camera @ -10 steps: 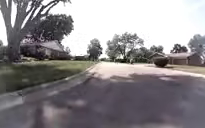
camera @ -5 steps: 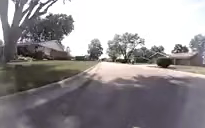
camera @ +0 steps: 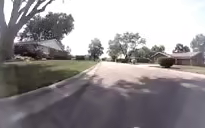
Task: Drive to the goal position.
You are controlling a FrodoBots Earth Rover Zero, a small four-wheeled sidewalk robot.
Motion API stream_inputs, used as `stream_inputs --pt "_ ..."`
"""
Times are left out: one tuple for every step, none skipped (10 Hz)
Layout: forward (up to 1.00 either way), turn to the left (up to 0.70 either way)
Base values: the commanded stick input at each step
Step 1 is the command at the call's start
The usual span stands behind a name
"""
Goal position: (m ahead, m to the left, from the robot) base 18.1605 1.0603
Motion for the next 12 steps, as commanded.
stream_inputs --pt "1.00 0.00" --pt "1.00 0.00" --pt "1.00 0.00" --pt "1.00 0.00" --pt "1.00 0.00" --pt "1.00 0.00" --pt "1.00 0.00" --pt "1.00 0.00" --pt "1.00 0.00" --pt "1.00 0.00" --pt "1.00 0.00" --pt "1.00 0.00"
